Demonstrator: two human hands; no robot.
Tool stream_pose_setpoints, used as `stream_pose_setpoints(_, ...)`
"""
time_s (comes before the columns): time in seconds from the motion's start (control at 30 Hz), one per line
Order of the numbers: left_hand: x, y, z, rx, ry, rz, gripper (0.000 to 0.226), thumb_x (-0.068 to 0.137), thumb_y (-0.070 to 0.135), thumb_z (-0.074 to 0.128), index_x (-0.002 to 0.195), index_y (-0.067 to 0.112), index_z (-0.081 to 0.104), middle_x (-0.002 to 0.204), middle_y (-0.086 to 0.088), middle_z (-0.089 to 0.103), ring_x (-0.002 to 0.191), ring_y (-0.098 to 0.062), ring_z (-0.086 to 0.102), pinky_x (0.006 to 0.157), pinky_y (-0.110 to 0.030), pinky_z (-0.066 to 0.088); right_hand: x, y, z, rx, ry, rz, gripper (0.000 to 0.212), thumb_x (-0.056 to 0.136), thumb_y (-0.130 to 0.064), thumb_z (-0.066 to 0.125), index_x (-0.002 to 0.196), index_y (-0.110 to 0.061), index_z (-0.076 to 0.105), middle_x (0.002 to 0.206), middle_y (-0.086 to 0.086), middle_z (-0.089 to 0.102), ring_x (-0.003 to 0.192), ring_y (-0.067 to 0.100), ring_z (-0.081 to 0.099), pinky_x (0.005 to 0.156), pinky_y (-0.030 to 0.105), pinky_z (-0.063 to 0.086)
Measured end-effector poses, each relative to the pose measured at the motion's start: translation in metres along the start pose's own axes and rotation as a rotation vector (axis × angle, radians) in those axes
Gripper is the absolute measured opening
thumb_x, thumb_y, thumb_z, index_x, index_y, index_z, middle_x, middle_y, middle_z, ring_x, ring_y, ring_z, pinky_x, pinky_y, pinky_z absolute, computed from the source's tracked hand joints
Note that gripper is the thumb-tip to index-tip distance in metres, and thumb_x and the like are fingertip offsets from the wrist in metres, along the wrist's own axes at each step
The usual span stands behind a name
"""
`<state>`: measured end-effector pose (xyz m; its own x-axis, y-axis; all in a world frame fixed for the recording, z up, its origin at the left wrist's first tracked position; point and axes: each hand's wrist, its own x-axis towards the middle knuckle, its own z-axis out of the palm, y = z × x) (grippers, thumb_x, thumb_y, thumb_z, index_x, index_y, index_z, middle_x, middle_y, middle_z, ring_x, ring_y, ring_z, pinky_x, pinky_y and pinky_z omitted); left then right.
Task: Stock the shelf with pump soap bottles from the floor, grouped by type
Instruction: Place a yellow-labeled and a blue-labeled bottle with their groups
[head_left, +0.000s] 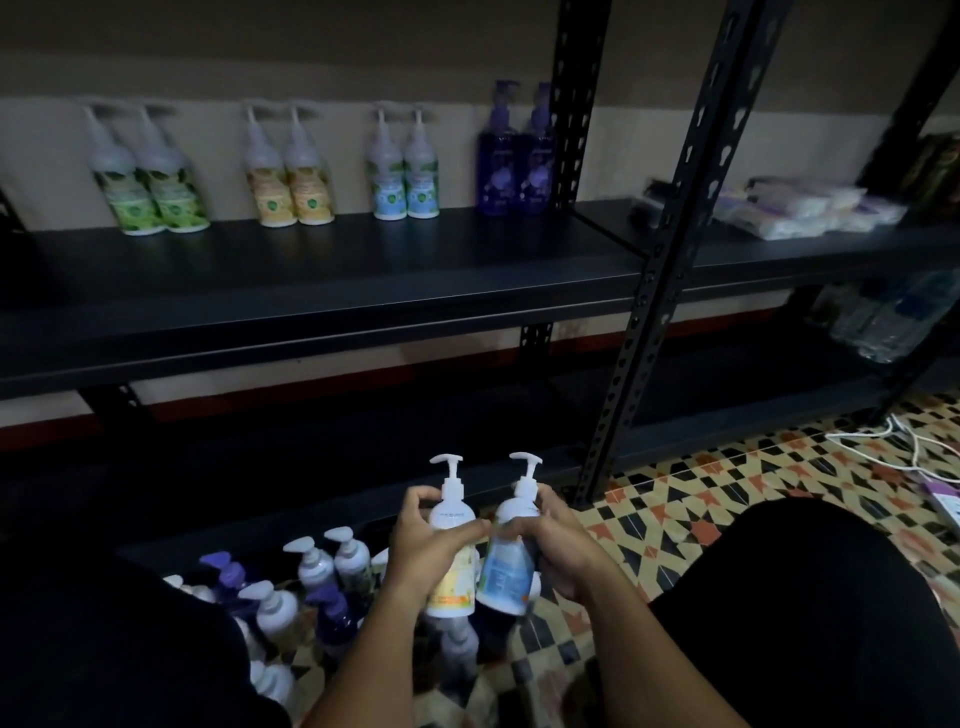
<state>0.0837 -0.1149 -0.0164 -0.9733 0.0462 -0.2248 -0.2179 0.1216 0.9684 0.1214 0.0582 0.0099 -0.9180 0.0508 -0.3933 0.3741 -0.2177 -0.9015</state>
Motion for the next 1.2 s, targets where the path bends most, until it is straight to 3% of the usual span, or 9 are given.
stream_pose_setpoints(0.2, 0.004, 0.001, -0.003, -0.034, -0.02, 0.073, 0.029, 0.081, 0.03, 0.088, 0.105, 0.027, 0.073, 0.093, 0.002, 0.079, 0.081, -0.016, 0.075, 0.066, -0.029, 0.058, 0.005, 0.012, -0.002, -0.012, 0.067, -0.17, 0.041, 0.073, -0.018, 0.091, 0.105, -0.013, 0.067, 0.092, 0.014, 0.071, 0.08, 0.028, 0.07, 0.075, 0.045, 0.06)
stream_pose_setpoints(0.4, 0.001, 0.002, 0.002, -0.002, -0.075, 0.091, 0.018, 0.099, 0.029, 0.07, 0.115, 0.023, 0.065, 0.094, -0.006, 0.073, 0.065, -0.003, 0.067, 0.055, -0.015, 0.049, 0.007, 0.019, -0.001, 0.0, 0.16, -0.216, 0.039, 0.066, -0.017, 0.08, 0.093, -0.008, 0.054, 0.077, 0.009, 0.058, 0.071, 0.026, 0.059, 0.066, 0.041, 0.052)
stream_pose_setpoints(0.53, 0.001, -0.001, 0.004, 0.023, -0.078, 0.095, 0.025, 0.101, 0.031, 0.066, 0.122, 0.021, 0.06, 0.092, -0.005, 0.072, 0.061, -0.002, 0.066, 0.054, -0.016, 0.05, 0.012, 0.023, -0.001, 0.053, 0.161, -0.192, 0.042, 0.067, -0.015, 0.08, 0.096, -0.007, 0.051, 0.08, 0.012, 0.056, 0.071, 0.028, 0.058, 0.067, 0.044, 0.052)
stream_pose_setpoints(0.63, 0.0, -0.005, 0.002, 0.105, -0.078, 0.12, 0.043, 0.089, 0.042, 0.079, 0.125, 0.032, 0.058, 0.11, 0.004, 0.069, 0.087, 0.0, 0.068, 0.069, -0.014, 0.051, 0.016, 0.024, -0.003, 0.15, 0.118, -0.129, 0.037, 0.063, -0.022, 0.079, 0.091, -0.015, 0.055, 0.088, 0.015, 0.054, 0.078, 0.031, 0.054, 0.073, 0.048, 0.047)
stream_pose_setpoints(0.73, -0.002, -0.007, 0.002, 0.205, -0.067, 0.129, 0.065, 0.073, 0.041, 0.093, 0.125, 0.039, 0.054, 0.119, 0.013, 0.048, 0.104, -0.001, 0.059, 0.072, -0.006, 0.044, 0.018, 0.022, -0.006, 0.251, 0.091, -0.068, 0.033, 0.055, -0.02, 0.07, 0.086, -0.019, 0.057, 0.093, 0.017, 0.051, 0.084, 0.034, 0.05, 0.079, 0.051, 0.042)
stream_pose_setpoints(0.87, 0.001, -0.011, 0.002, 0.252, 0.005, 0.146, 0.072, 0.066, 0.025, 0.094, 0.118, 0.043, 0.047, 0.119, 0.005, 0.048, 0.104, -0.008, 0.057, 0.069, -0.011, 0.043, 0.013, 0.021, -0.007, 0.308, 0.013, -0.044, 0.047, 0.059, -0.006, 0.062, 0.105, -0.015, 0.061, 0.095, 0.017, 0.055, 0.084, 0.033, 0.055, 0.075, 0.048, 0.05)
stream_pose_setpoints(1.0, 0.002, -0.013, 0.0, 0.197, 0.094, 0.168, 0.068, 0.056, 0.036, 0.095, 0.107, 0.045, 0.051, 0.11, 0.005, 0.064, 0.097, -0.007, 0.064, 0.078, -0.03, 0.055, 0.013, 0.022, -0.011, 0.308, -0.07, -0.07, 0.059, 0.07, 0.002, 0.066, 0.127, -0.009, 0.06, 0.104, 0.021, 0.064, 0.091, 0.038, 0.064, 0.082, 0.051, 0.056)
stream_pose_setpoints(1.13, -0.001, -0.01, 0.0, 0.168, 0.108, 0.214, 0.06, 0.065, 0.026, 0.095, 0.111, 0.041, 0.059, 0.104, 0.01, 0.068, 0.089, 0.005, 0.064, 0.076, -0.027, 0.058, 0.012, 0.026, -0.012, 0.279, -0.035, -0.094, 0.07, 0.068, -0.005, 0.088, 0.133, -0.009, 0.061, 0.118, 0.026, 0.067, 0.102, 0.04, 0.069, 0.085, 0.053, 0.058)
stream_pose_setpoints(1.2, -0.002, -0.008, 0.001, 0.152, 0.09, 0.225, 0.057, 0.071, 0.018, 0.091, 0.115, 0.039, 0.06, 0.103, 0.011, 0.069, 0.085, 0.005, 0.067, 0.07, -0.019, 0.056, 0.008, 0.027, -0.009, 0.271, -0.001, -0.112, 0.064, 0.066, -0.004, 0.088, 0.125, -0.005, 0.065, 0.107, 0.024, 0.069, 0.094, 0.037, 0.07, 0.078, 0.048, 0.06)
